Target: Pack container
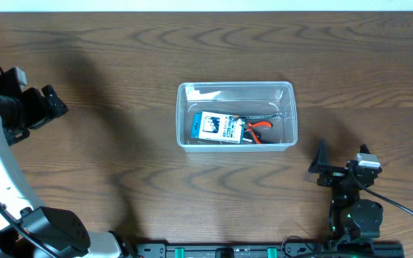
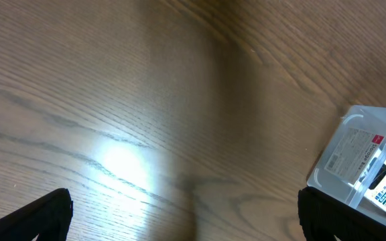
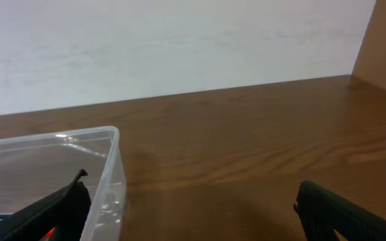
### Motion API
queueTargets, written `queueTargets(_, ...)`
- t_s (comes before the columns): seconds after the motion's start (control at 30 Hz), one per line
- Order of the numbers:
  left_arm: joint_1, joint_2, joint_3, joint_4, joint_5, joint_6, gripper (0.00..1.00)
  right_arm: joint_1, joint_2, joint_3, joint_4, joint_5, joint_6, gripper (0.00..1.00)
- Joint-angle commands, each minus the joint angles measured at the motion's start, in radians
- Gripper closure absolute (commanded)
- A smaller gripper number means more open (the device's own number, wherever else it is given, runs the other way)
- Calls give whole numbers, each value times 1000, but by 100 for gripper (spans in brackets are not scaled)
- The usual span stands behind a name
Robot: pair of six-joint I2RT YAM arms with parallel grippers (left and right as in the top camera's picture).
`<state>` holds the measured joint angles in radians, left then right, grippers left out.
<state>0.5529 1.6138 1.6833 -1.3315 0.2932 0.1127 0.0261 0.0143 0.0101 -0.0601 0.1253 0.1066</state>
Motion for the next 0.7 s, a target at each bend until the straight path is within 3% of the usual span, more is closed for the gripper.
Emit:
queueTargets(0.0,3,1,2,-3,10,14,2,-4,-9,-5,-4,-28,-32,1)
queueTargets(0.67,3,1,2,-3,10,14,2,62,-9,-5,-3,-32,46,1)
